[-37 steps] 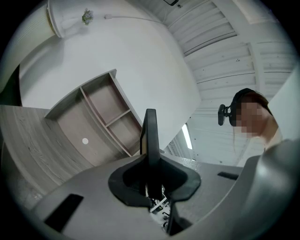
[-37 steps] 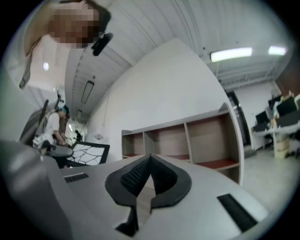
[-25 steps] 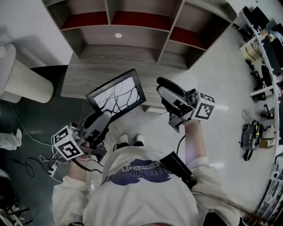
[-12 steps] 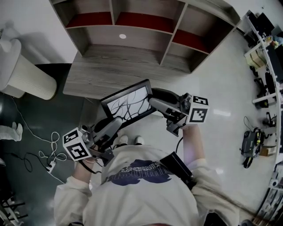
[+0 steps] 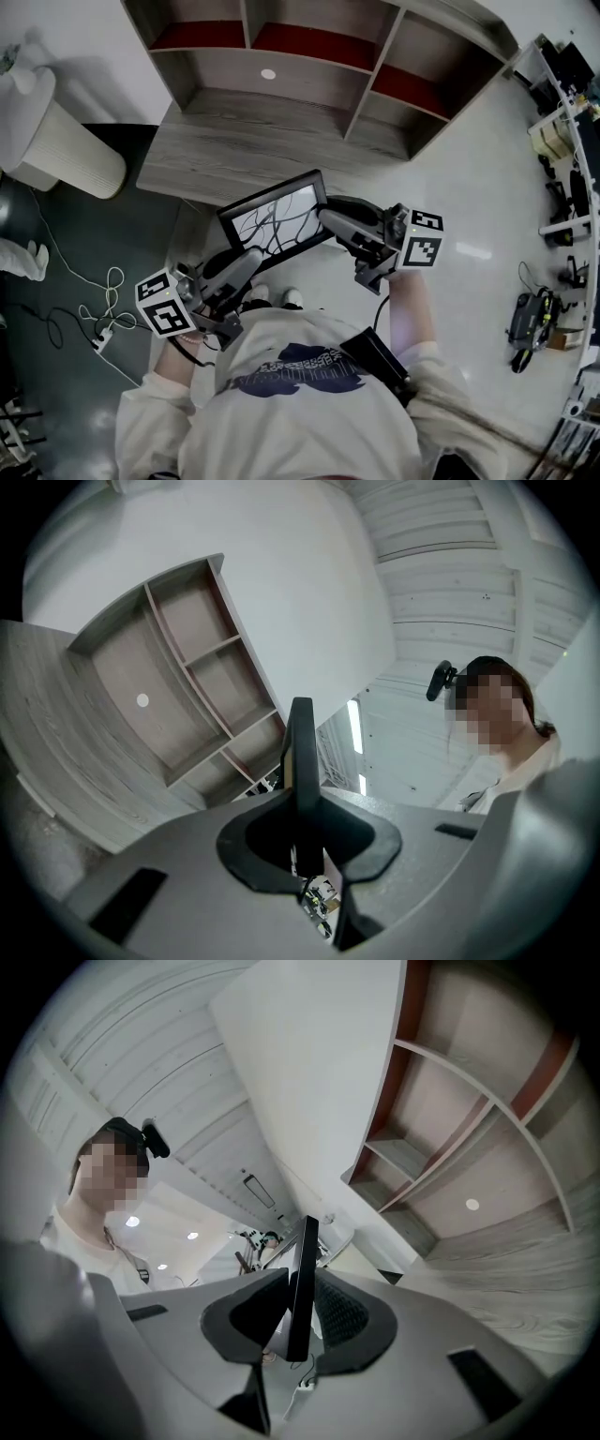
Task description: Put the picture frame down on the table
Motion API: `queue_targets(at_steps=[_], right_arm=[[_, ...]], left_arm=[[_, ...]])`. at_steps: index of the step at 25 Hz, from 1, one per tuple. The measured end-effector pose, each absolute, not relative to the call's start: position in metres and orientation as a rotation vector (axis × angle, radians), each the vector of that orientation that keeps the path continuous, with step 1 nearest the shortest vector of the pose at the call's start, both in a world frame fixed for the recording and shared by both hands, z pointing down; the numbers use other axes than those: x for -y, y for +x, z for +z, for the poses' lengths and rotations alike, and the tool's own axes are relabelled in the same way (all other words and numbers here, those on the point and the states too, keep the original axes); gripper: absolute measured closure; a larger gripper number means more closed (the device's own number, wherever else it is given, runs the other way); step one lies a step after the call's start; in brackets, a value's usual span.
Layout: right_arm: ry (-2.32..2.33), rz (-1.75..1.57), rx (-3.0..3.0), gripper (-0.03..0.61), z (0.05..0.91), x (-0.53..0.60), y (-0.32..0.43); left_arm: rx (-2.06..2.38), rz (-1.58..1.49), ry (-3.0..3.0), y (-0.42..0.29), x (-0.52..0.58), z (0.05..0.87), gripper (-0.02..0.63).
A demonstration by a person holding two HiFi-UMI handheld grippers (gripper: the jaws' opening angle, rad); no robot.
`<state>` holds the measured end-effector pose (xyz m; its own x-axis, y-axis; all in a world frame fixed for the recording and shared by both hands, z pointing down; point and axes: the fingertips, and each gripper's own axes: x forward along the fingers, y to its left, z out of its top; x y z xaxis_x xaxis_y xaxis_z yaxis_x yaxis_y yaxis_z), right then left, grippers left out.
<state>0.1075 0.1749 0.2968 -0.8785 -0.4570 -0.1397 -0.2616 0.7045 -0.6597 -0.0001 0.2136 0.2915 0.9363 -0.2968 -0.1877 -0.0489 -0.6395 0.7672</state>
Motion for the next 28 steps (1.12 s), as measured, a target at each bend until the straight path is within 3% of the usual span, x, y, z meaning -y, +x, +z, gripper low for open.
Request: queue_targets(at_steps=[16, 28], right_arm=[[-0.682, -0.972, -2.625, 0.502, 0.331, -0.168, 0.119], [-0.813, -1.064, -2.596, 0.503, 0.362, -0.06, 0.092]], left_arm=[[0.382, -0.281, 2.309, 0.01, -0.2, 0.328, 0.555], [0.362, -0.225, 2.252, -0.019, -0.078, 0.371, 0.554]])
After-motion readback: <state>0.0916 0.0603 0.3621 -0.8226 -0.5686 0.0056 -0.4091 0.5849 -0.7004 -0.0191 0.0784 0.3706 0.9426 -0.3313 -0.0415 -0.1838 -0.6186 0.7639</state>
